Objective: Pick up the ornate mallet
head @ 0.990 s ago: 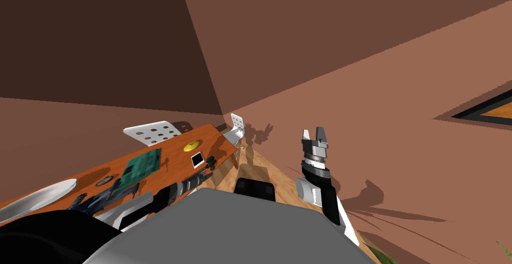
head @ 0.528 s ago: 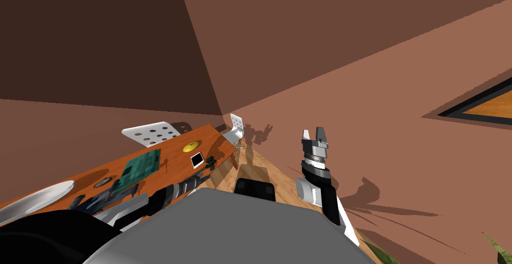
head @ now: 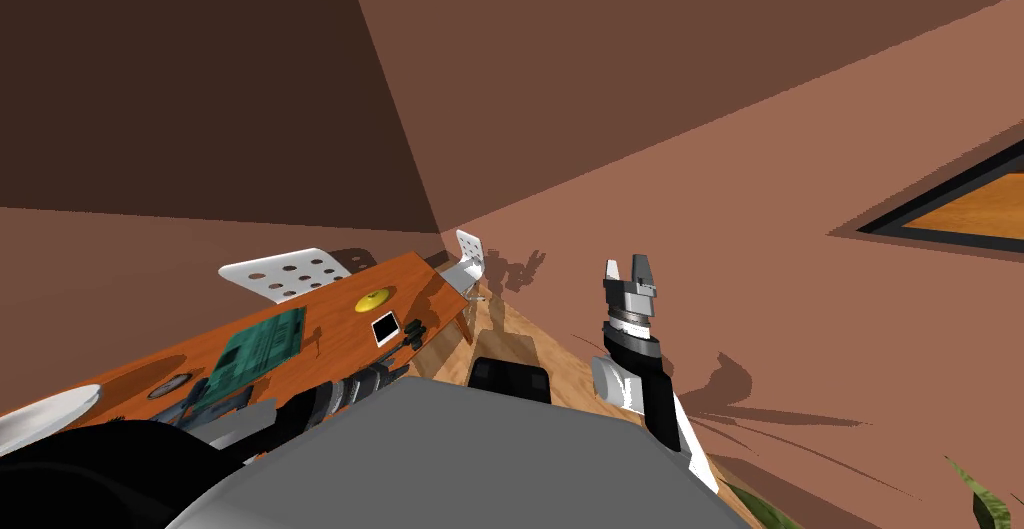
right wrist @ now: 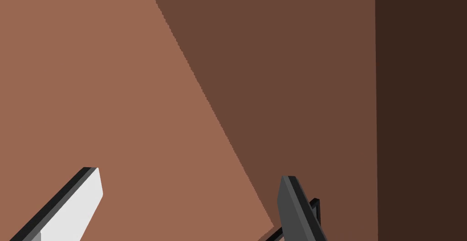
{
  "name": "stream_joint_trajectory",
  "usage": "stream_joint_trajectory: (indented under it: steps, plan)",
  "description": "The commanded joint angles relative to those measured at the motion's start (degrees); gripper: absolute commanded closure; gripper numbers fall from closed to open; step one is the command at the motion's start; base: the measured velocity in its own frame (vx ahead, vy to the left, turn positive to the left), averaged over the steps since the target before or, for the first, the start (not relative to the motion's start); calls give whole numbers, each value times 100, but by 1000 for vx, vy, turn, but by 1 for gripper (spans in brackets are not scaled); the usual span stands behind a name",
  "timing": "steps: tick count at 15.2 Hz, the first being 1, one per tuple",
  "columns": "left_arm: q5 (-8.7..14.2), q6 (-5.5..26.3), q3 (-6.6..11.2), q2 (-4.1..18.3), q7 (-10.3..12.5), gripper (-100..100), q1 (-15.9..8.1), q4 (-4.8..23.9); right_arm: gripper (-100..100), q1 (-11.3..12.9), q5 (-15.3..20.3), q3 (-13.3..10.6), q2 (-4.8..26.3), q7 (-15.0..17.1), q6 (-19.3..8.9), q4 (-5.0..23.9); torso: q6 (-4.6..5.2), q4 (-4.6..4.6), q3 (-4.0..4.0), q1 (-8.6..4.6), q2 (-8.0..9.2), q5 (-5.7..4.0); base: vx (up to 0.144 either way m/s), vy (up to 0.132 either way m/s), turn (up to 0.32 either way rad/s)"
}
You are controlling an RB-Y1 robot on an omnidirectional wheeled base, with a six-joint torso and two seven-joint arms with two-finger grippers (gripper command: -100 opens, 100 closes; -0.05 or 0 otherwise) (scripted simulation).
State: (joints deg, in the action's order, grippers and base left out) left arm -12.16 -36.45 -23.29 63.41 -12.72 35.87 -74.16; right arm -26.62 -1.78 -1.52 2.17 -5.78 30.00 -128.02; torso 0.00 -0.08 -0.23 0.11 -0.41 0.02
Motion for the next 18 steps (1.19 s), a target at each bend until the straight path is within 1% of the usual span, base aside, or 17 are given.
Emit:
stream_joint_trajectory:
  steps: [1,9,10,13,14,18]
  plan:
    - [-13,14,-30,48,-64,-100,46,19,0,0,0,0,0,0,0,0,0,0,0,0,0,0,31,-12,-56]
    - [-13,14,-30,48,-64,-100,46,19,0,0,0,0,0,0,0,0,-2,5,13,5,21,1,7,0,0]
    - [-134,101,-215,101,-226,-100,138,168,0,0,0,0,0,0,0,0,-1,5,12,4,20,1,40,-22,-95]
    - [-161,120,-253,120,-262,-100,157,201,0,0,0,0,0,0,0,0,-1,0,0,0,-1,1,68,-13,-55]
    - [-190,141,-292,140,-301,-100,177,236,0,0,0,0,0,0,0,0,0,0,0,0,0,1,48,-9,-34]
    - [-190,141,-292,140,-301,-100,177,236,0,0,0,0,0,0,0,0,-1,4,10,2,18,1,12,-2,-7]
